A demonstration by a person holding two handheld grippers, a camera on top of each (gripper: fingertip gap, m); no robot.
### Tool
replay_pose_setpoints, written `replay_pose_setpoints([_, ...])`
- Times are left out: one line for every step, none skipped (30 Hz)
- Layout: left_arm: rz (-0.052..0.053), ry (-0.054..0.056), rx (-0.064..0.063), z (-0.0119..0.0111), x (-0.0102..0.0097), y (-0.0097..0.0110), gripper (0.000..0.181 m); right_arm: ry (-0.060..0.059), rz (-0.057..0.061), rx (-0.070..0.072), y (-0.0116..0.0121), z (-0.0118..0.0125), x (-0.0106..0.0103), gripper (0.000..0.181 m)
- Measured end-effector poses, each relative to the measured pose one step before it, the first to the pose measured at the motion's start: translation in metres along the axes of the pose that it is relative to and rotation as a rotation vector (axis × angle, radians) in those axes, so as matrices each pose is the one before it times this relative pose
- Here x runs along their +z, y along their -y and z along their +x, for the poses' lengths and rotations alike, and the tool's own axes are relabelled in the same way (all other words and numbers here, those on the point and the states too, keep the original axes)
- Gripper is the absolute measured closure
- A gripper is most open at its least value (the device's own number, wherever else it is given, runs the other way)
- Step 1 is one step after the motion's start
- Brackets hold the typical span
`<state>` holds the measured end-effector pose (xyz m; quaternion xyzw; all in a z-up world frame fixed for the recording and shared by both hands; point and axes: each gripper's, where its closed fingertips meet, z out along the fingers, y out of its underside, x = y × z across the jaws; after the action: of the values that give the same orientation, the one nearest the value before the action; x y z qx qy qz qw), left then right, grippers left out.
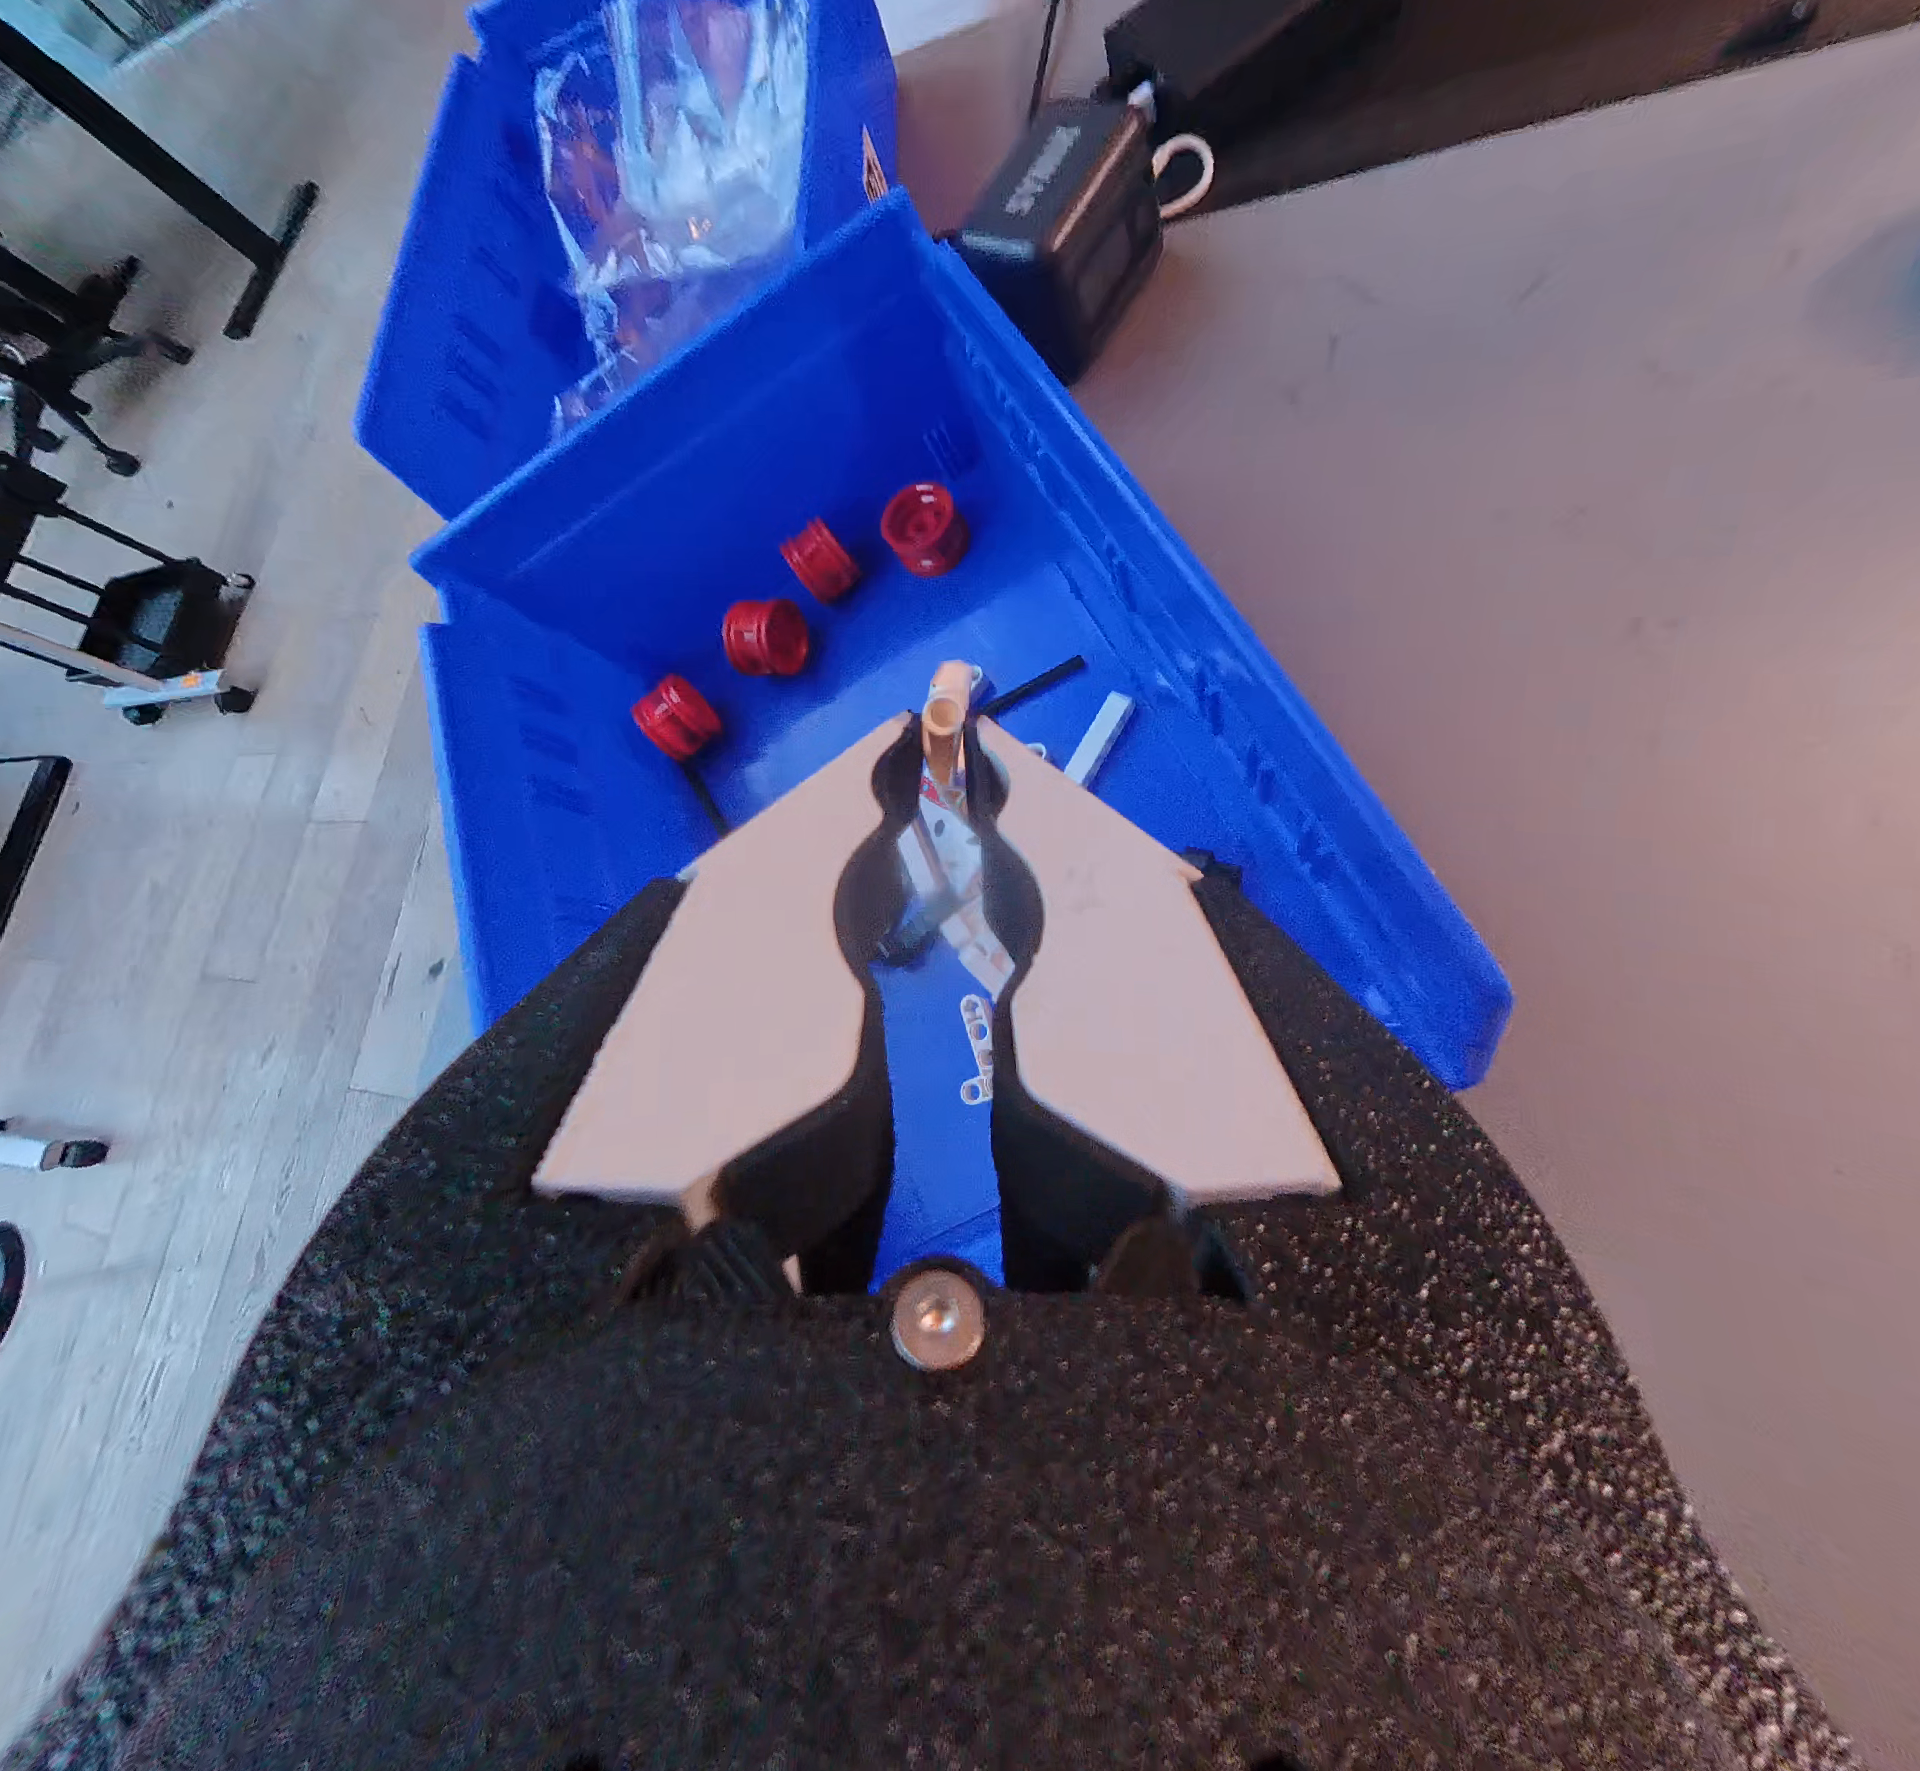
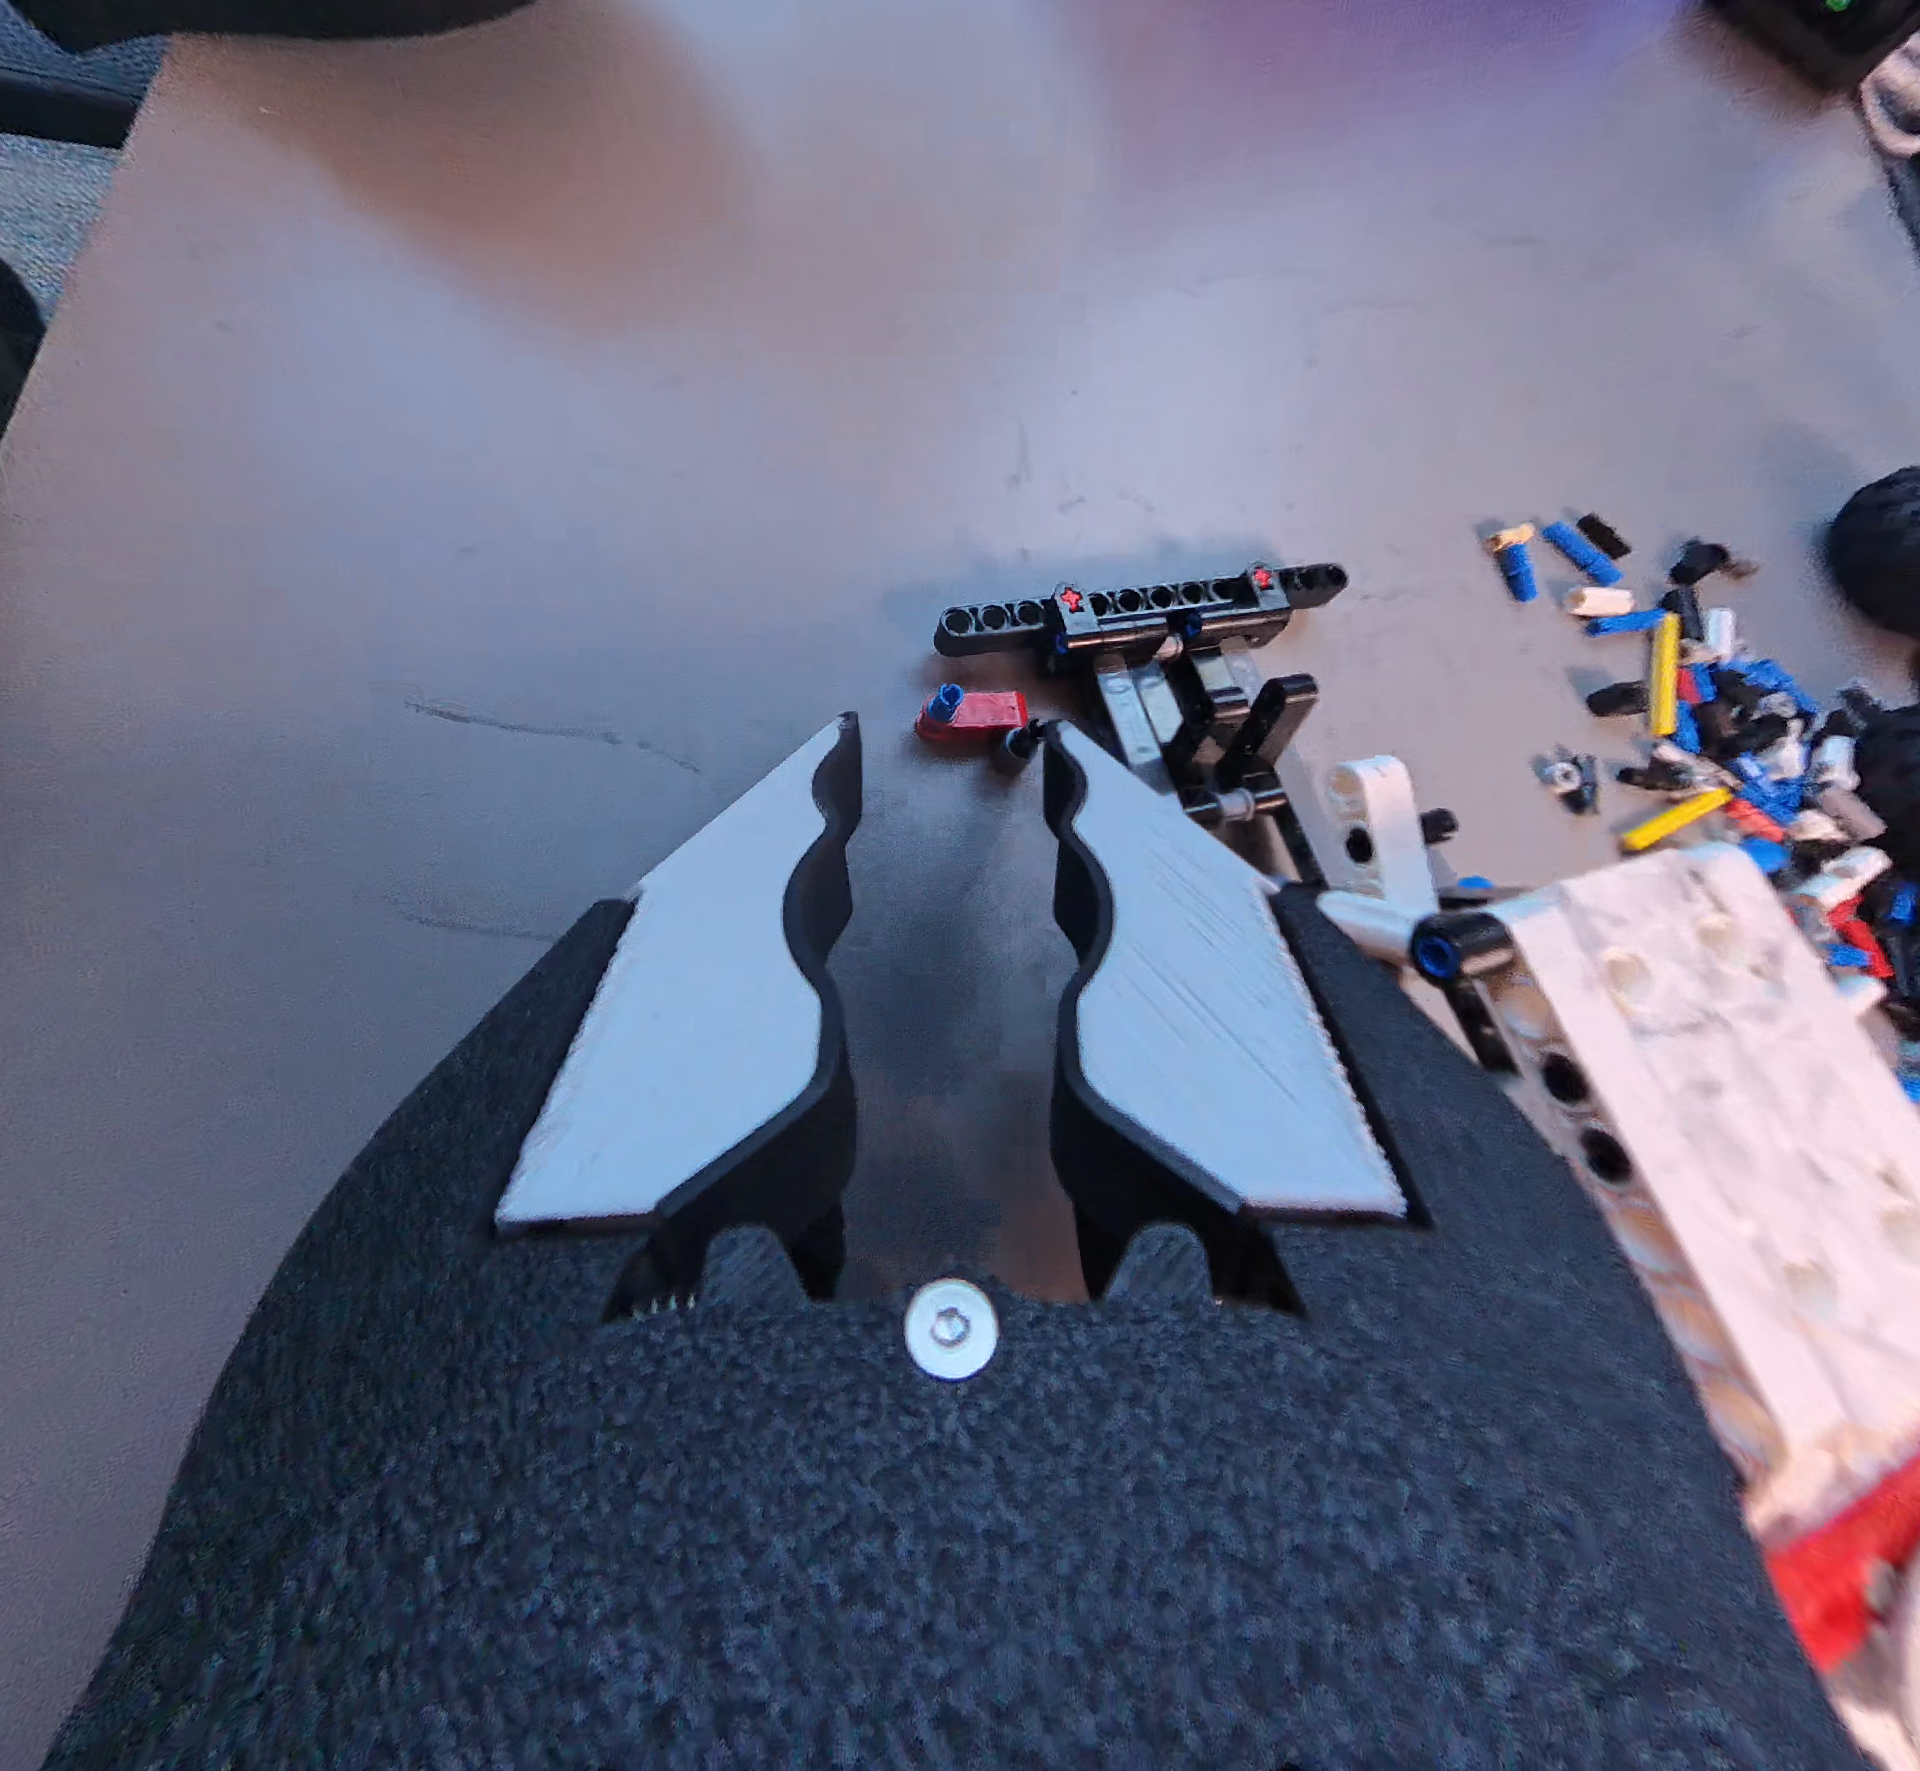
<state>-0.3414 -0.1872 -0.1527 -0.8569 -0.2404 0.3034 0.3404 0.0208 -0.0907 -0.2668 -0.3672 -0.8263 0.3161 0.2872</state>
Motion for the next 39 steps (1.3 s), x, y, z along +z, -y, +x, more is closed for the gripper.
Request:
replay_pose_setpoints([-0.0251,-0.0112,0.0083,0.00292,0.00709,-0.00595,0.174,0.0015,-0.0199,0.0359,-0.00119,-0.00025,0.00398,0.145])
replay_pose_setpoints([-0.0278,-0.0169,0.0115,0.00381,0.00487,-0.00571,0.174,-0.0103,-0.0045,0.0416,0.00105,0.00203,0.00271,0.144])
replay_pose_setpoints([-0.0034,-0.0016,0.0118,0.00158,0.00188,-0.00133,0.172,-0.0001,-0.0018,0.0430,0.00108,0.00117,0.00145,0.145])
replay_pose_setpoints([0.0238,0.0106,0.0079,-0.00074,-0.00164,0.00364,0.167,-0.0016,-0.0092,0.0419,-0.00047,0.00205,0.00122,0.145])
replay_pose_setpoints([0.0396,0.0055,0.0024,-0.00028,-0.00435,0.00722,0.163,-0.0109,-0.0103,0.0293,-0.00130,0.00352,0.00097,0.147])
replay_pose_setpoints([0.0599,-0.0028,0.0009,0.00131,-0.00628,0.01140,0.160,-0.0010,-0.0106,0.0131,-0.00188,0.00143,0.00114,0.149])
replay_pose_setpoints([0.0819,-0.0112,0.0088,0.00421,-0.00782,0.01554,0.158,0.0014,-0.0061,-0.0022,-0.00104,0.00018,0.00059,0.151])
replay_pose_setpoints([0.0881,-0.0229,0.0063,0.00776,-0.00813,0.01728,0.159,-0.0007,-0.0020,-0.0126,-0.00011,-0.00011,-0.00029,0.155])
replay_pose_setpoints([0.0905,-0.0547,0.0007,0.01488,-0.00751,0.01879,0.159,0.0035,-0.0032,-0.0047,-0.00017,-0.00077,-0.00004,0.157])
replay_pose_setpoints([0.0942,-0.1033,0.0058,0.02486,-0.00593,0.01981,0.158,0.0056,0.0000,-0.0055,0.00026,-0.00099,-0.00012,0.157])
replay_pose_setpoints([0.0820,-0.1370,0.0057,0.03196,-0.00279,0.01777,0.158,0.0058,0.0035,-0.0132,0.00008,-0.00138,-0.00030,0.157])
replay_pose_setpoints([0.0635,-0.1567,-0.0144,0.03586,0.00144,0.01426,0.157,-0.0065,0.0072,-0.0212,0.00043,0.00000,-0.00102,0.157])
replay_pose_setpoints([0.0488,-0.1906,-0.0350,0.04096,0.00567,0.01013,0.156,-0.0139,0.0185,-0.0274,0.00186,0.00088,-0.00245,0.157])
replay_pose_setpoints([0.0286,-0.2081,-0.0554,0.04200,0.00985,0.00419,0.154,-0.0067,0.0356,-0.0313,0.00455,-0.00050,-0.00427,0.157])
replay_pose_setpoints([0.0033,-0.1924,-0.0667,0.03664,0.01358,-0.00300,0.150,-0.0233,0.0581,-0.0292,0.00834,0.00182,-0.00646,0.157])
replay_pose_setpoints([-0.0197,-0.1535,-0.0642,0.02728,0.01568,-0.00927,0.146,-0.0456,0.0641,-0.0206,0.01001,0.00604,-0.00762,0.158])
replay_pose_setpoints([-0.0270,-0.1247,-0.0535,0.01989,0.01608,-0.01254,0.142,-0.0486,0.0659,-0.0198,0.01073,0.00743,-0.00815,0.158])
replay_pose_setpoints([-0.0256,-0.1095,-0.0510,0.01512,0.01515,-0.01336,0.139,-0.0576,0.0737,-0.0220,0.01229,0.00907,-0.00826,0.158])
replay_pose_setpoints([-0.0158,-0.0991,-0.0604,0.01170,0.01297,-0.01121,0.136,-0.0530,0.0671,-0.0203,0.01166,0.00882,-0.00741,0.157])
replay_pose_setpoints([0.0093,-0.0929,-0.0647,0.00970,0.01032,-0.00641,0.134,-0.0384,0.0410,-0.0187,0.00796,0.00669,-0.00550,0.157])
replay_pose_setpoints([0.0281,-0.0773,-0.0587,0.00698,0.00760,-0.00295,0.135,-0.0489,0.0262,-0.0183,0.00494,0.00752,-0.00395,0.157])
replay_pose_setpoints([0.0320,-0.0510,-0.0445,0.00272,0.00514,-0.00180,0.136,-0.0346,0.0210,-0.0203,0.00283,0.00460,-0.00277,0.158])
replay_pose_setpoints([0.0291,-0.0198,-0.0324,-0.00184,0.00290,-0.00148,0.140,-0.0245,0.0109,-0.0165,0.00070,0.00270,-0.00137,0.157])
replay_pose_setpoints([0.0291,-0.0066,-0.0273,-0.00251,0.00113,-0.00026,0.145,-0.0260,0.0082,-0.0144,0.00000,0.00282,-0.00037,0.158])
replay_pose_setpoints([0.0108,-0.0153,-0.0207,0.00092,0.00100,-0.00119,0.147,-0.0205,0.0072,-0.0119,-0.00038,0.00211,0.00040,0.157])
replay_pose_setpoints([-0.0062,0.0014,-0.0035,-0.00036,0.00104,-0.00228,0.147,-0.0210,0.0070,-0.0107,-0.00048,0.00235,0.00091,0.157])
replay_pose_setpoints([-0.0030,0.0196,0.0176,-0.00284,0.00020,-0.00147,0.151,-0.0266,0.0019,-0.0119,-0.00129,0.00347,0.00116,0.157])
replay_pose_setpoints([0.0166,0.0176,0.0137,-0.00306,-0.00073,0.00146,0.157,-0.0158,0.0015,-0.0134,-0.00097,0.00200,0.00104,0.157])
replay_pose_setpoints([0.0265,0.0011,-0.0068,-0.00162,-0.00077,0.00326,0.162,-0.0131,0.0081,-0.0076,0.00084,0.00153,0.00033,0.157])
replay_pose_setpoints([0.0165,-0.0149,-0.0161,0.00005,0.00001,0.00248,0.164,-0.0148,0.0042,-0.0021,0.00121,0.00163,-0.00006,0.157])
replay_pose_setpoints([0.0082,-0.0123,-0.0132,0.00050,0.00050,0.00163,0.165,-0.0128,-0.0006,-0.0121,0.00085,0.00091,-0.00061,0.157])
replay_pose_setpoints([0.0037,0.0028,0.0028,0.00008,0.00052,0.00071,0.170,-0.0105,0.0064,-0.0262,0.00184,-0.00001,-0.00155,0.157])
replay_pose_setpoints([-0.0048,0.0050,0.0228,0.00126,0.00048,-0.00070,0.171,-0.0056,0.0031,-0.0253,0.00135,-0.00104,-0.00168,0.157])
replay_pose_setpoints([-0.0196,0.0083,0.0252,0.00126,0.00042,-0.00213,0.171,0.0020,-0.0005,-0.0208,0.00056,-0.00176,-0.00168,0.157])
replay_pose_setpoints([-0.0251,0.0136,0.0359,0.00074,0.00004,-0.00246,0.171,0.0008,-0.0030,-0.0222,0.00000,-0.00177,-0.00124,0.157])
replay_pose_setpoints([-0.0218,0.0295,0.0487,-0.00080,-0.00029,-0.00229,0.171,-0.0010,-0.0058,-0.0252,-0.00101,-0.00182,-0.00043,0.158])
replay_pose_setpoints([-0.0257,0.0374,0.0534,-0.00139,-0.00073,-0.00306,0.171,0.0074,-0.0050,-0.0234,-0.00158,-0.00272,-0.00010,0.158])
replay_pose_setpoints([-0.0288,0.0347,0.0509,-0.00164,-0.00139,-0.00367,0.172,0.0117,-0.0051,-0.0167,-0.00187,-0.00315,0.00037,0.158])
replay_pose_setpoints([-0.0188,0.0273,0.0378,-0.00173,-0.00151,-0.00263,0.172,0.0068,-0.0072,-0.0069,-0.00197,-0.00212,0.00089,0.159])
